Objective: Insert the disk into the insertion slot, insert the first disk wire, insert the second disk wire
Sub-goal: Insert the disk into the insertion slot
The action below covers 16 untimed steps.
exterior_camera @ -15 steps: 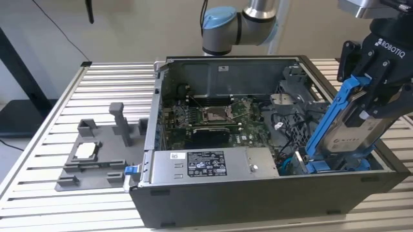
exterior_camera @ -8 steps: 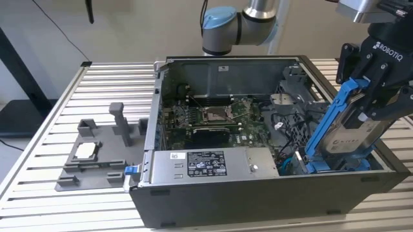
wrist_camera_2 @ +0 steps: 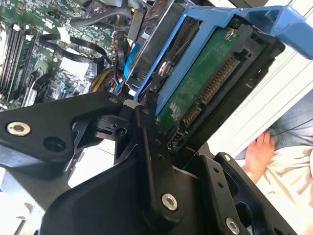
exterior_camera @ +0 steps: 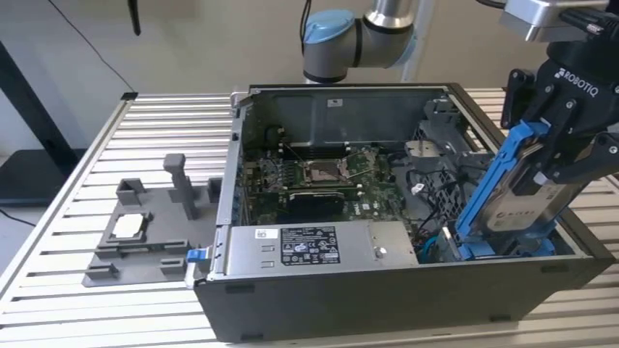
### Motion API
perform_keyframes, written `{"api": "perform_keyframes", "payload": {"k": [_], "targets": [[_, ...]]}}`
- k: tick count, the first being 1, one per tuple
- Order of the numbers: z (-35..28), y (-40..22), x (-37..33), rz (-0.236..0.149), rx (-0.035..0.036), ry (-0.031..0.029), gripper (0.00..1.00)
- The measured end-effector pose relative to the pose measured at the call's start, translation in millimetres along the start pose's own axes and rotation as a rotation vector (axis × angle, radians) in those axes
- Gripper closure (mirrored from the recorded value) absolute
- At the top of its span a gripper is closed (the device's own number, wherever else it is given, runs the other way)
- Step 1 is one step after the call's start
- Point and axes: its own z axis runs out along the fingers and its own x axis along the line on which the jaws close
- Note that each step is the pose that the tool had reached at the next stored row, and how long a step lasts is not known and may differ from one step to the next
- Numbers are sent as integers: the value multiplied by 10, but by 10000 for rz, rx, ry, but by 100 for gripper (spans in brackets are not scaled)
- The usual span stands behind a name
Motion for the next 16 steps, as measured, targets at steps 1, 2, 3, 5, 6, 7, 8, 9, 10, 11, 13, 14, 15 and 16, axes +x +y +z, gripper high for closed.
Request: {"api": "perform_keyframes", "payload": {"k": [1,2,3,5,6,7,8,9,10,11,13,14,15,16], "targets": [[5,0,-2,-5,3,-1,67],[10,0,-4,-11,5,-2,67],[15,0,-7,-17,9,-5,67],[24,-1,-14,-28,14,-9,67],[30,-1,-19,-33,17,-14,67],[34,-1,-24,-37,19,-16,67],[39,-2,-29,-41,20,-18,67],[43,-2,-35,-44,22,-21,67],[49,-2,-41,-48,23,-27,67],[54,-2,-46,-52,25,-30,67],[67,-3,-55,-60,30,-37,67],[74,-3,-58,-64,33,-41,67],[81,-4,-60,-67,37,-44,67],[88,-4,-62,-70,40,-48,67]]}}
